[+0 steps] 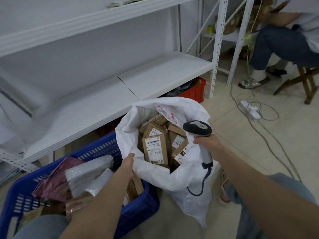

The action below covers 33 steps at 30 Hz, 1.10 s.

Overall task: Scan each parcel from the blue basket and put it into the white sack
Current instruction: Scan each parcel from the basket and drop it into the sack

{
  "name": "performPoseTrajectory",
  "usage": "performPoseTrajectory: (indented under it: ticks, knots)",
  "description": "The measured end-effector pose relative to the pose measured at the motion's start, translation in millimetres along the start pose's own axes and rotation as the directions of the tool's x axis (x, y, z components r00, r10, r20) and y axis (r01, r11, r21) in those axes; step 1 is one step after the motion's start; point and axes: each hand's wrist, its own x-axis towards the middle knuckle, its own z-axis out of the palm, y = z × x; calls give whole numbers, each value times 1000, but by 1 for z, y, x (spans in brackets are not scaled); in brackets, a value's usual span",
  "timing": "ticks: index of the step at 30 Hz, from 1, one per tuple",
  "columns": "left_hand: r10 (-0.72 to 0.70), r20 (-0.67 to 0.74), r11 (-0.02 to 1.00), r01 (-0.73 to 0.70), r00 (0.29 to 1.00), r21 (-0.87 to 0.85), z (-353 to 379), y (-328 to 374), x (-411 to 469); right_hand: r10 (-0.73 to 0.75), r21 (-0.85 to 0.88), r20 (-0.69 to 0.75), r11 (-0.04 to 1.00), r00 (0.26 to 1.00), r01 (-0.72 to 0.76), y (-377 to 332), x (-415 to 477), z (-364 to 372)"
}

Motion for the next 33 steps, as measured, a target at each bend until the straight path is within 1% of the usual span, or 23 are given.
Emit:
performPoseTrajectory:
  ticks: [2, 5, 6, 7, 9, 10, 11, 12, 14, 15, 16, 18, 19, 20, 21, 22, 23, 24, 25, 27, 29, 31, 33]
  knots:
    - [-14, 47, 998, 16, 999, -59, 4, -8, 4, 14, 14, 31, 1000, 999, -15, 2, 5, 2]
    - [46, 152, 997, -56, 987, 59, 14, 2, -5, 10, -13, 80, 1000, 997, -9, -1, 13, 10]
    - [101, 186, 990, -117, 977, 74, 18, 15, -12, 2, -23, 55, 1000, 998, 0, -5, 14, 13]
    - [193, 182, 977, -206, 964, 54, 20, 33, -20, -16, -43, 6, 999, 1000, 16, -10, 16, 14]
    - [371, 91, 928, -367, 924, -63, 13, 68, -34, -39, -127, -138, 992, 990, 21, -23, 13, 12]
    - [428, 55, 902, -423, 902, -88, 4, 75, -37, -42, -152, -206, 988, 978, 11, -28, 12, 9]
    - [447, 26, 894, -446, 894, -47, -8, 73, -39, -48, -168, -265, 986, 963, 3, -29, 11, 6]
    - [423, 8, 905, -422, 906, 58, -19, 66, -39, -53, -193, -307, 981, 950, -7, -28, 10, 4]
    - [321, -16, 897, -298, 947, 326, -37, 47, -34, -79, -259, -363, 966, 929, -19, -27, 2, 1]
    - [336, -31, 871, -298, 941, 390, -40, 47, -32, -107, -279, -374, 960, 921, -2, -31, -2, 2]
    - [414, -40, 831, -360, 910, 424, -41, 50, -32, -144, -291, -389, 956, 910, 27, -38, -3, 4]
    - [598, -45, 717, -509, 800, 476, -36, 64, -36, -227, -318, -418, 944, 879, 92, -54, -5, 10]
    - [644, -31, 675, -549, 764, 493, -34, 64, -39, -263, -321, -427, 939, 865, 127, -60, -7, 14]
    - [655, -34, 660, -549, 755, 513, -33, 59, -39, -283, -301, -434, 940, 855, 158, -63, -8, 17]
    - [618, -67, 667, -478, 783, 572, -36, 46, -34, -278, -278, -434, 946, 857, 166, -62, -9, 20]
    - [553, -76, 652, -374, 830, 659, -42, 30, -29, -252, -269, -415, 952, 874, 146, -55, -10, 23]
    - [453, -74, 620, -254, 889, 742, -50, 15, -26, -228, -302, -371, 946, 900, 115, -46, -14, 25]
    - [364, -76, 591, -167, 928, 789, -60, 8, -24, -194, -354, -314, 932, 929, 75, -36, -17, 27]
    - [305, -95, 632, -127, 948, 764, -65, 8, -25, -161, -388, -265, 920, 951, 48, -29, -21, 28]
    - [271, -128, 756, -129, 954, 642, -66, 16, -32, -128, -382, -246, 924, 961, 25, -26, -25, 32]
    - [267, -111, 834, -172, 957, 524, -60, 22, -37, -128, -373, -257, 927, 958, 24, -35, -32, 37]
    - [256, -49, 854, -202, 965, 480, -53, 23, -48, -131, -410, -242, 912, 962, 21, -47, -43, 42]
    - [280, -14, 815, -230, 960, 531, -52, 20, -50, -160, -447, -225, 893, 961, 44, -53, -53, 48]
